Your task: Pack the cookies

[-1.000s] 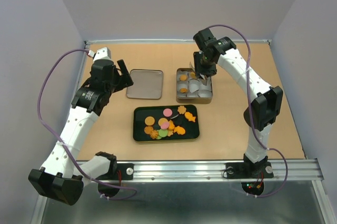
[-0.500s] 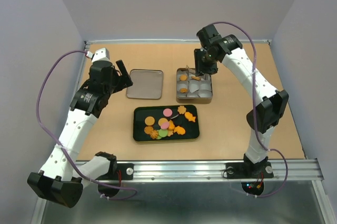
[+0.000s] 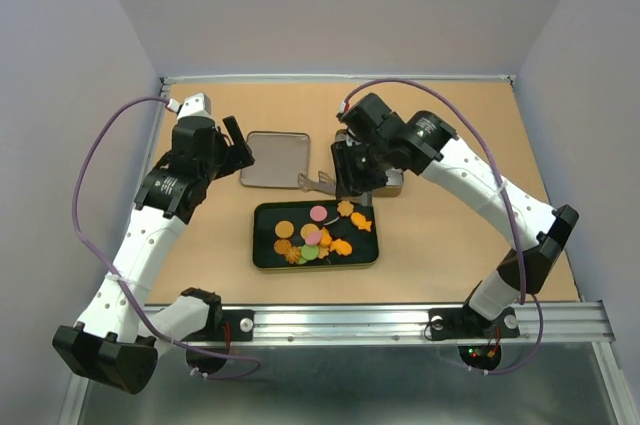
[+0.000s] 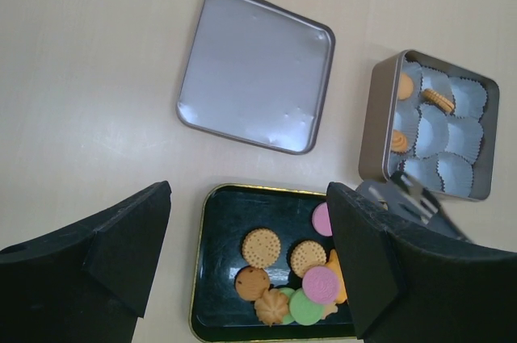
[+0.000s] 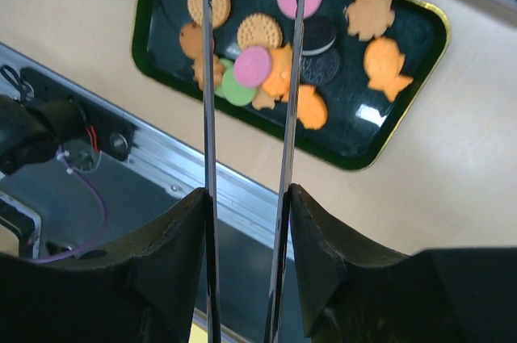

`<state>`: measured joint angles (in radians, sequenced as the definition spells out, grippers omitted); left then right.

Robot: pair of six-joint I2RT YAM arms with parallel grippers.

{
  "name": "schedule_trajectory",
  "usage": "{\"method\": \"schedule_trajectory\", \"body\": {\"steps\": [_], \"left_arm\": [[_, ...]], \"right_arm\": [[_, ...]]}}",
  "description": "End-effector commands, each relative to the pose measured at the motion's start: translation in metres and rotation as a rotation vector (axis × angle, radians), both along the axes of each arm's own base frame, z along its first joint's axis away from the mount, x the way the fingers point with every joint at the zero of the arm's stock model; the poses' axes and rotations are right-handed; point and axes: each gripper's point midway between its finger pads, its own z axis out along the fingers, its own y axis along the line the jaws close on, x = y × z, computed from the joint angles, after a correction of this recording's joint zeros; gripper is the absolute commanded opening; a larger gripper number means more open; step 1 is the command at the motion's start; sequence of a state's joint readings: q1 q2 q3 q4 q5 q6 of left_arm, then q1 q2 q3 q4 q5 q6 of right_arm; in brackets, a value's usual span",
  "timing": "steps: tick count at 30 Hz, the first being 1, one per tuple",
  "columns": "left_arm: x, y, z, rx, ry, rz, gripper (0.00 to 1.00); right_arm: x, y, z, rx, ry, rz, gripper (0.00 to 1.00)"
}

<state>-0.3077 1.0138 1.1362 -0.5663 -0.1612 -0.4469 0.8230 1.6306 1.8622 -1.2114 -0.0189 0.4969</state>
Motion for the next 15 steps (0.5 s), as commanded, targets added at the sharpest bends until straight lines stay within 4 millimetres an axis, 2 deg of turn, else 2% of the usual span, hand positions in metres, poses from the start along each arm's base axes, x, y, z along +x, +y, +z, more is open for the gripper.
{"method": "schedule_trajectory", "body": {"steps": [1, 7, 15], "left_arm": [[0.002, -0.004, 0.002, -0.019, -0.02, -0.009, 0.89], [-0.002, -0.004, 0.0, -0.022, -0.019, -0.014, 0.88], [-0.007, -0.003, -0.005, -0.025, -0.016, -0.015, 0.88]], "right_arm": [[-0.015, 0.005, -0.001, 0.047, 0.026, -0.038, 0.49], [-0.035, -0.005, -0.003, 0.023, 0.05, -0.027, 0.49], [-0.054, -0.026, -0.024, -0.105, 0.096, -0.026, 0.49]]}}
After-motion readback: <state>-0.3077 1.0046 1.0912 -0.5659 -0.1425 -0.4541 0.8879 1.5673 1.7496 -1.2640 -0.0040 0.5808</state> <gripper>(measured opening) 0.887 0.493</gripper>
